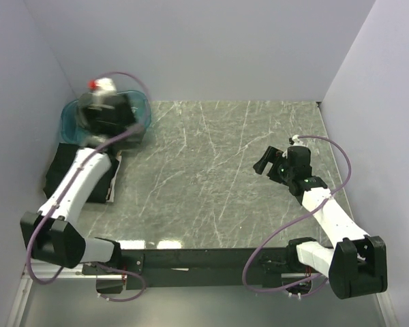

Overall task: Fold and stack the t-shirts
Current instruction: Reset both grippers

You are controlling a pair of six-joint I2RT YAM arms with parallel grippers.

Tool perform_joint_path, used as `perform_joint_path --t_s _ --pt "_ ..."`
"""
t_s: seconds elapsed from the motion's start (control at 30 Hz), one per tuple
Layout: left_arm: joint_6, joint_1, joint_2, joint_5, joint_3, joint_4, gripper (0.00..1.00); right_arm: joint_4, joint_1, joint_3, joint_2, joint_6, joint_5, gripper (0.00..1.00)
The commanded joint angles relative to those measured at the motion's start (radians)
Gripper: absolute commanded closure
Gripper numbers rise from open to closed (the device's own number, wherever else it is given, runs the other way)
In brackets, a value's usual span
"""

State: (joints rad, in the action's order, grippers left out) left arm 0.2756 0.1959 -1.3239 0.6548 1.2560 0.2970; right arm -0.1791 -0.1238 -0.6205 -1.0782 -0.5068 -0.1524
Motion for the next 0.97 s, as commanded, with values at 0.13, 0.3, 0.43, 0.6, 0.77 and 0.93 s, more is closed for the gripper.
perform_joint_path --t_s 0.13,0.3,0.43,0.6,0.77,0.93 --pt "0.302 0.347 0.034 0.011 -0.206 -0.047 0.01 0.032 0.004 -0.002 0.081 0.027 0.027 0.01" --pt "0.405 0.384 0.129 -0.238 -0.415 -0.286 0.0 0.027 0.004 -0.021 0.09 0.019 0.02 0.01" --pt "0.401 0.384 0.166 -0.222 -0.435 -0.228 0.01 -0.037 0.006 -0.071 0.093 0.016 0.108 0.01" --pt "0.399 0.384 0.198 -0.187 -0.455 -0.188 0.01 -0.049 0.004 -0.079 0.11 -0.016 0.145 0.01" --pt "0.378 0.384 0.224 -0.184 -0.477 -0.202 0.0 -0.074 0.004 -0.09 0.132 -0.033 0.188 0.01" --pt "0.401 0.384 0.245 -0.153 -0.494 -0.176 0.01 -0.089 0.006 -0.1 0.179 -0.033 0.22 0.01"
